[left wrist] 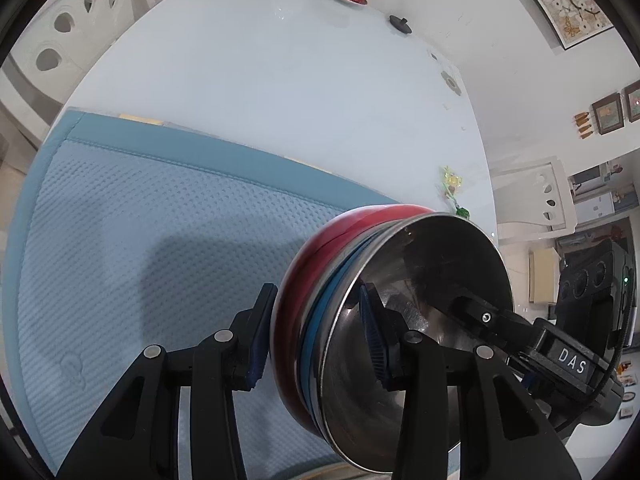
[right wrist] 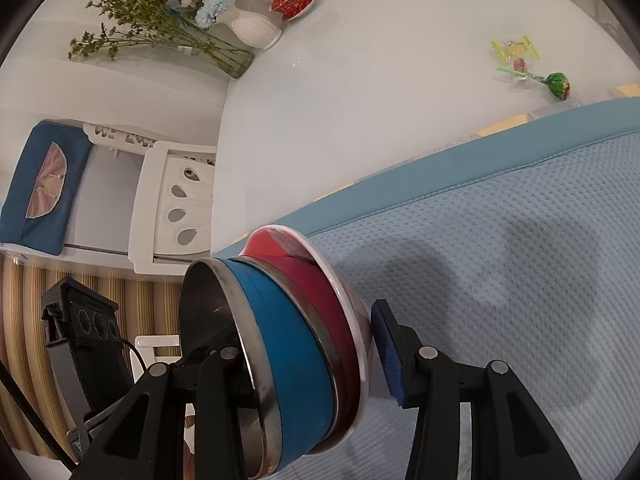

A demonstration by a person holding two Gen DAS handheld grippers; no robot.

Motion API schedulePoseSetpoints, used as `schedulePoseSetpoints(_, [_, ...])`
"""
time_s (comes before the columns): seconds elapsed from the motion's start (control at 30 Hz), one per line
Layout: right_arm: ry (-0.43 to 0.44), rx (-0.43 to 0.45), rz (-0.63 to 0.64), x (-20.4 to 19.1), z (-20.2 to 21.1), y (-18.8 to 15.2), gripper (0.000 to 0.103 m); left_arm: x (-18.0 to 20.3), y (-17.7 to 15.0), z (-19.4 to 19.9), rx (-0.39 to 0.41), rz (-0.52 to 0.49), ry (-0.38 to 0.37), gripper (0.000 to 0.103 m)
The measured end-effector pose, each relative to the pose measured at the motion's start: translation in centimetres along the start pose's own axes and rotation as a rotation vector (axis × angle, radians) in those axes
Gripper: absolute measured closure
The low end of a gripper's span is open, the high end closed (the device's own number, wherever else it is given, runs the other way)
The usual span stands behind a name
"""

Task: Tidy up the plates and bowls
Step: 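Close both grippers on the rims of the nested bowl stack and lift it, then carry the nested bowl stack with both grippers over the floral plate stack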

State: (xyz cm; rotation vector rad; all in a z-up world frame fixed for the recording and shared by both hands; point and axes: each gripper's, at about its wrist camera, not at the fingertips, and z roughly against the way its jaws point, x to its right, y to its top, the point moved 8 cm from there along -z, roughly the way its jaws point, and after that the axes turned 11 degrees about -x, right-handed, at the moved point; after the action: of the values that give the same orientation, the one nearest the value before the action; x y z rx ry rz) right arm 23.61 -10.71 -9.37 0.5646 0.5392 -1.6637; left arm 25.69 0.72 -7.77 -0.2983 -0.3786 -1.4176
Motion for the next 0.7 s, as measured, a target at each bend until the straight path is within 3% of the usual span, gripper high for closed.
schedulePoseSetpoints(0.7, [-0.023, 0.008, -0.045, -0.7, 2.5, -7.7, 0.058, 0.0, -6.7, 2.3, -0.036, -0.006, 0.009, 0.064])
